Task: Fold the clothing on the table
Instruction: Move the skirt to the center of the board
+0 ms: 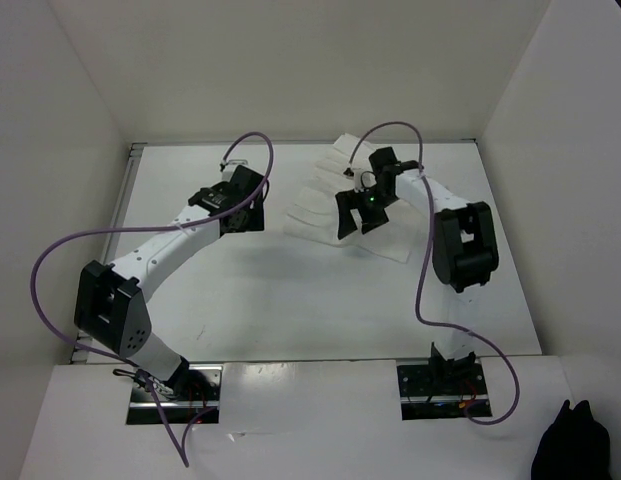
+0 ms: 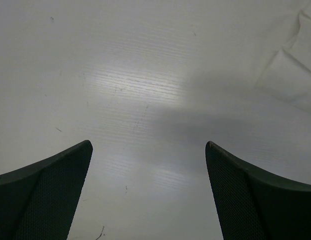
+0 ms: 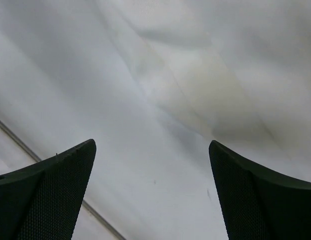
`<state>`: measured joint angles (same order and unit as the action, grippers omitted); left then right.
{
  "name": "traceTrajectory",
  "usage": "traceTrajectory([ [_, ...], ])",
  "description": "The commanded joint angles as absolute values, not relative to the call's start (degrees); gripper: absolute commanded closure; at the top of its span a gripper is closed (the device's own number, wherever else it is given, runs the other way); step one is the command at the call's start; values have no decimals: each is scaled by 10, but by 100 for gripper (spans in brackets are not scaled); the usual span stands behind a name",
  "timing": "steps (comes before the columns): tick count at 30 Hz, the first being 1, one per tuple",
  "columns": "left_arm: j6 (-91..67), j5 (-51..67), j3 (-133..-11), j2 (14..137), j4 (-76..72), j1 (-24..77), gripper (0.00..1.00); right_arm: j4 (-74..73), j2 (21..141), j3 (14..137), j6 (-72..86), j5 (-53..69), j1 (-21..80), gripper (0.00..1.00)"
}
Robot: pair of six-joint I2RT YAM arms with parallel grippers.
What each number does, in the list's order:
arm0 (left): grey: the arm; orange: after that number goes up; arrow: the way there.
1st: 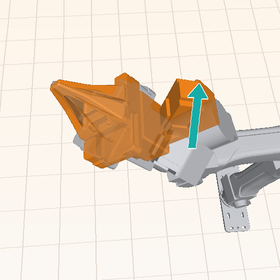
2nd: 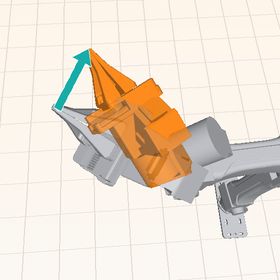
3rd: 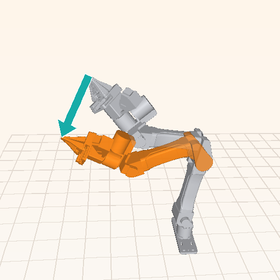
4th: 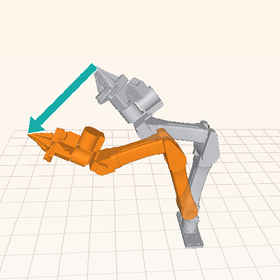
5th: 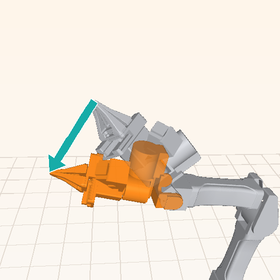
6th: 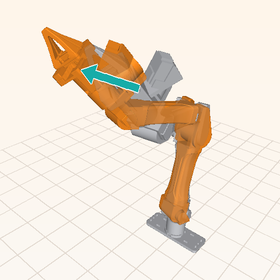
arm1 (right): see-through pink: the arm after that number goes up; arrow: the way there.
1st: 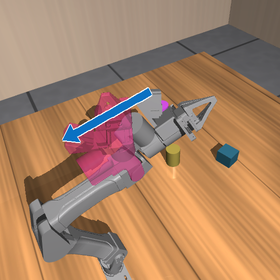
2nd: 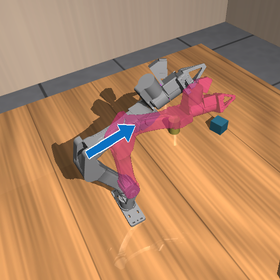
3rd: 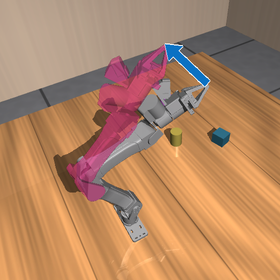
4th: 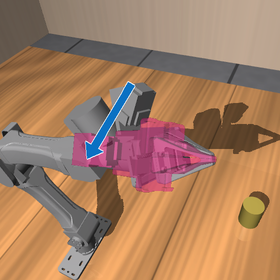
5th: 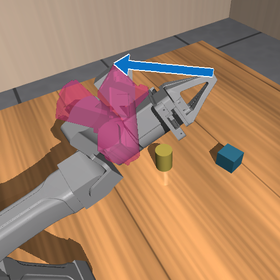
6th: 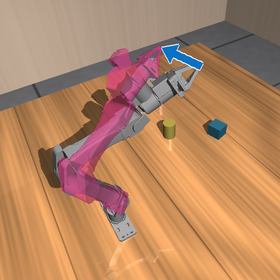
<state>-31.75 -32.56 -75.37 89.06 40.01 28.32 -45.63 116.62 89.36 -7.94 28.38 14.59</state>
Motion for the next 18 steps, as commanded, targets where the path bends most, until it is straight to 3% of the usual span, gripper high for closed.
traceTrajectory([
  [1,-309,-321,-764,898,363,286,0,-484,1033,940,-97,320,72,1],
  [4,-309,-244,-738,879,284,291,0,-447,1005,918,-88,268,-21,1],
  [6,-309,-115,-704,861,185,291,0,-447,1010,925,-96,248,-73,1],
  [10,-339,74,-684,897,68,291,0,-405,1010,909,-117,172,-80,1],
  [18,-334,71,-780,1059,56,323,3,-336,1043,902,-111,117,-75,1],
])
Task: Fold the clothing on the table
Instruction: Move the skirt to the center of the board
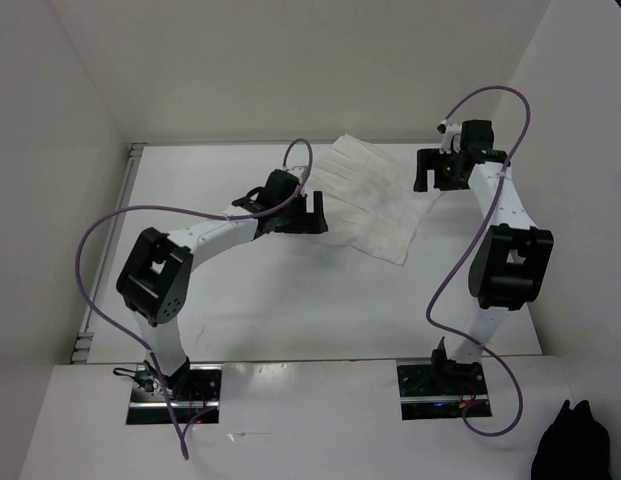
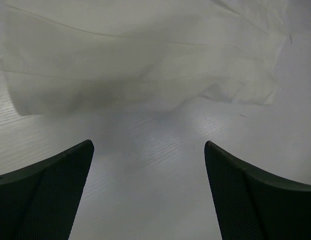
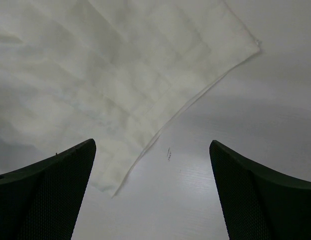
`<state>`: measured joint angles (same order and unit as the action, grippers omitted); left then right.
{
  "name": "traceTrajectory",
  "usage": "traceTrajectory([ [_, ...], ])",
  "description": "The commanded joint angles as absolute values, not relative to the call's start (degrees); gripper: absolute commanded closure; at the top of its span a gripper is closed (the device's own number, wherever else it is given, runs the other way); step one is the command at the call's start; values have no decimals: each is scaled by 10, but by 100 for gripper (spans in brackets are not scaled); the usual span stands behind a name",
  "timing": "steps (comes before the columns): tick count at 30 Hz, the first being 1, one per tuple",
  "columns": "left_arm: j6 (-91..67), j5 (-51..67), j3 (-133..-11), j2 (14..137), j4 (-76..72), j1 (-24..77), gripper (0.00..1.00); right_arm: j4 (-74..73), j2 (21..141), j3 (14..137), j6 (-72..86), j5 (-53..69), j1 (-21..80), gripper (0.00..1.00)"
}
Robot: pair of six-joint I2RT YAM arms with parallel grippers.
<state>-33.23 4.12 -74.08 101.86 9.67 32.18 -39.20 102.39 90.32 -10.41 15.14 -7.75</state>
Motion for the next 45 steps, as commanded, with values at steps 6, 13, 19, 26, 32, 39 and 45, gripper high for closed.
traceTrajectory([
  [6,-339,56,-802,1111,74,323,5,-336,1118,962,-131,89,-75,1],
  [13,-331,30,-845,1174,132,299,73,-335,1137,994,-136,83,-85,1],
  [19,-343,13,-864,1201,145,287,67,-348,1114,973,-136,94,-85,1],
  [26,-349,1,-905,1255,230,260,95,-348,1059,926,-136,88,-69,1],
  [32,-374,-37,-871,1230,256,186,100,-343,1014,872,-130,76,-63,1],
  [39,-406,-115,-829,1118,221,56,100,-343,978,821,-130,69,-63,1],
  [45,-397,-42,-833,1043,160,5,94,-343,981,803,-130,107,-63,1],
])
